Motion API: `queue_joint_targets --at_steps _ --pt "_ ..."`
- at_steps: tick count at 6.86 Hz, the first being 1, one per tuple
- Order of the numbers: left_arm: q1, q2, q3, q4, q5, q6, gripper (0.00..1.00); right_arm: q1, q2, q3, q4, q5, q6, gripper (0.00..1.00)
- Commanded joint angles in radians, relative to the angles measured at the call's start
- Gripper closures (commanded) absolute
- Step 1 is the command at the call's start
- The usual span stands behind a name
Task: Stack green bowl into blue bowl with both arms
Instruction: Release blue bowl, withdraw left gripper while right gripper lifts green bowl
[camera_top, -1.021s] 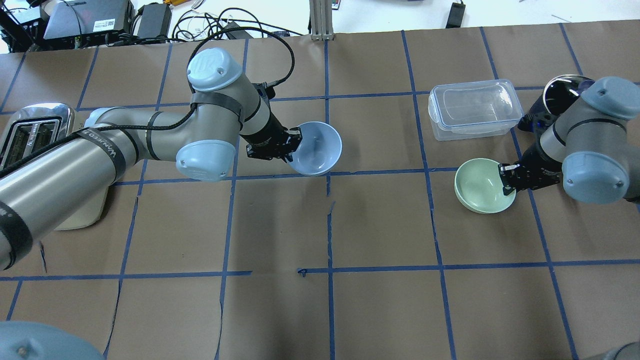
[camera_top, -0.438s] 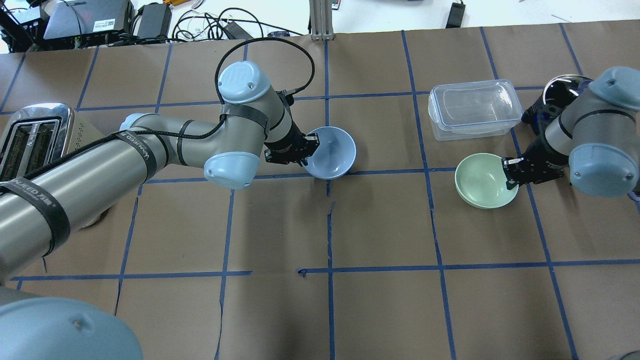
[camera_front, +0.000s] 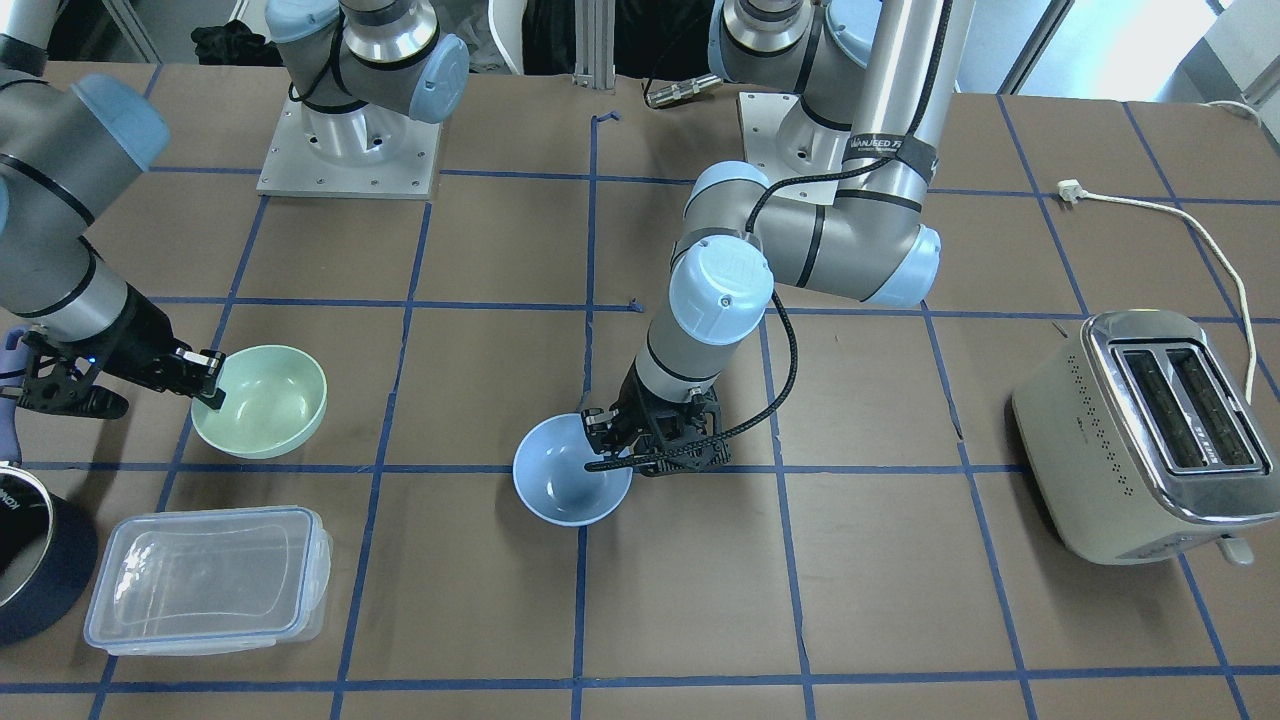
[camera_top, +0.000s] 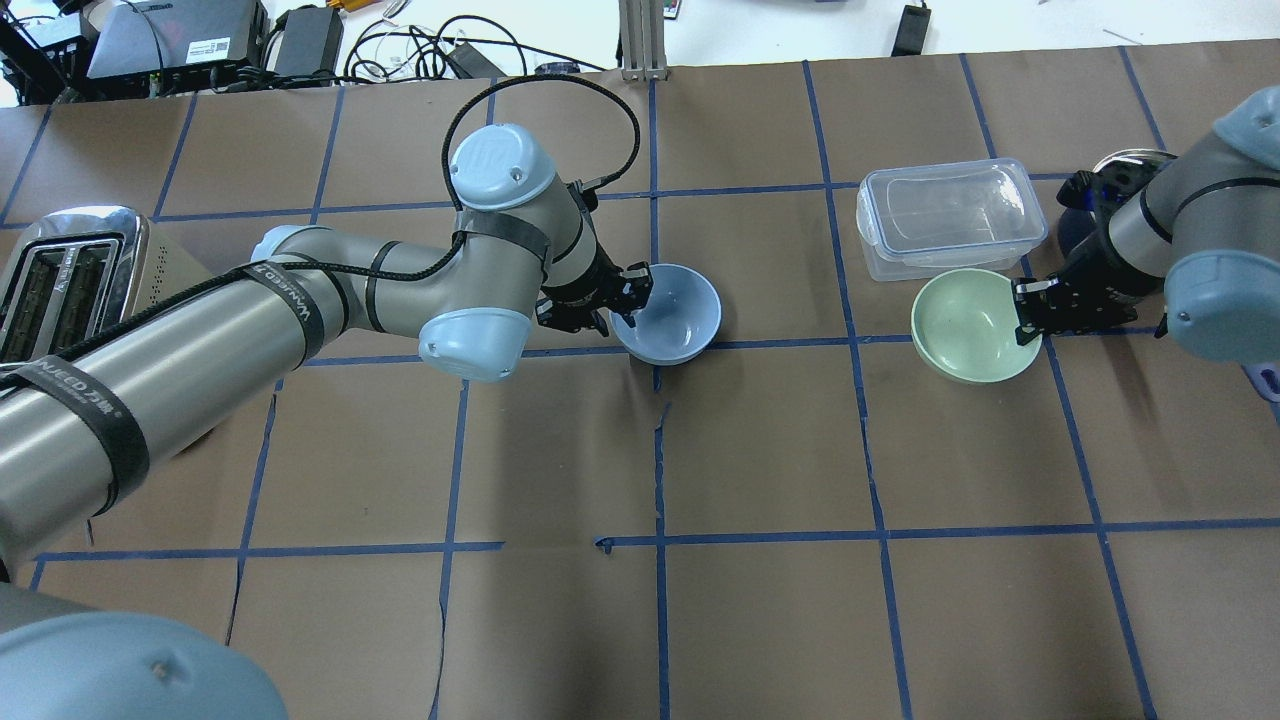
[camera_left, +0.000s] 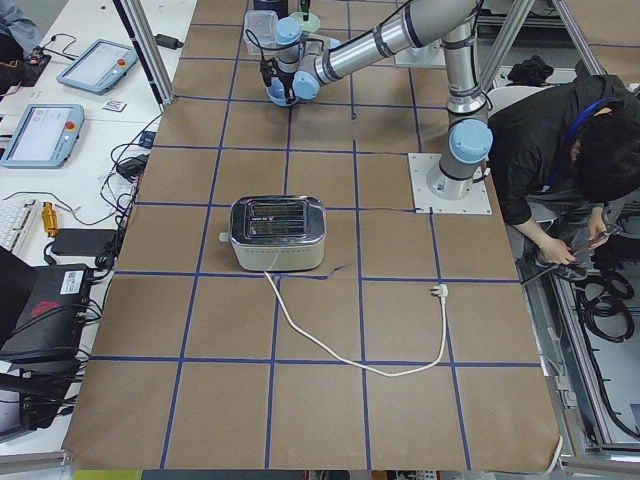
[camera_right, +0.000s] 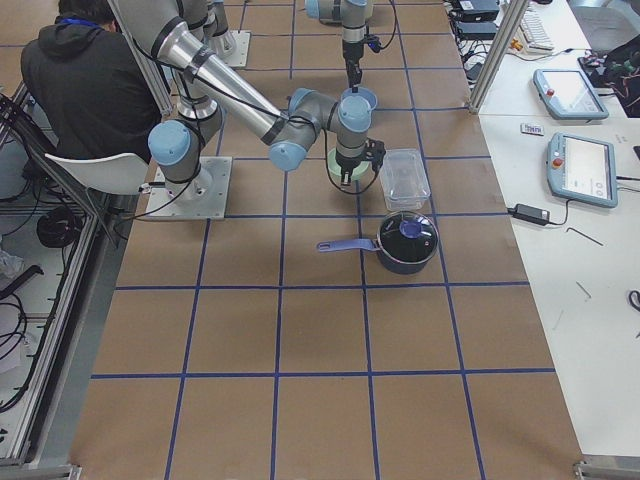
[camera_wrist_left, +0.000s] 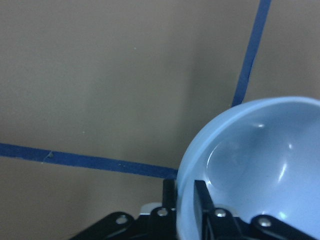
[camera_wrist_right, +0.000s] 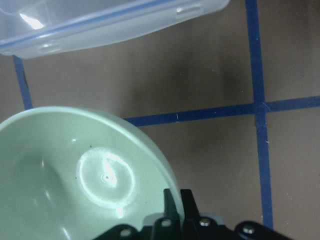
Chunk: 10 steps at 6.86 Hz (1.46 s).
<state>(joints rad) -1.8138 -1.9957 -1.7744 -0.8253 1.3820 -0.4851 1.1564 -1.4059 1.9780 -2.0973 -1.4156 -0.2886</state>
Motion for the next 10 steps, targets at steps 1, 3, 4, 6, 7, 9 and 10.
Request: queue_joint_targets --at_steps 1,3,4,6,7,9,10 --pt "0.039 0.064 0.087 -0.080 0.027 0.060 0.00 0.014 -0.011 -0.063 0.042 0.063 0.026 1.00" --pt "0.121 0.183 0.154 -0.350 0.214 0.386 0.00 0.119 -0.001 -0.138 0.048 0.049 0.229 1.00" --pt "0.163 0.255 0.180 -0.491 0.257 0.419 0.00 0.178 0.014 -0.162 0.058 0.050 0.303 1.00" --pt "0.296 0.380 0.176 -0.650 0.288 0.569 0.00 0.325 0.025 -0.192 0.046 0.050 0.487 1.00" --pt "0.291 0.420 0.168 -0.650 0.278 0.568 0.00 0.397 0.060 -0.227 0.051 0.049 0.593 1.00" --pt "0.283 0.417 0.173 -0.650 0.241 0.547 0.00 0.541 0.174 -0.347 0.054 0.014 0.765 1.00" --pt "0.280 0.422 0.171 -0.650 0.245 0.542 0.00 0.574 0.215 -0.378 0.054 0.010 0.793 1.00"
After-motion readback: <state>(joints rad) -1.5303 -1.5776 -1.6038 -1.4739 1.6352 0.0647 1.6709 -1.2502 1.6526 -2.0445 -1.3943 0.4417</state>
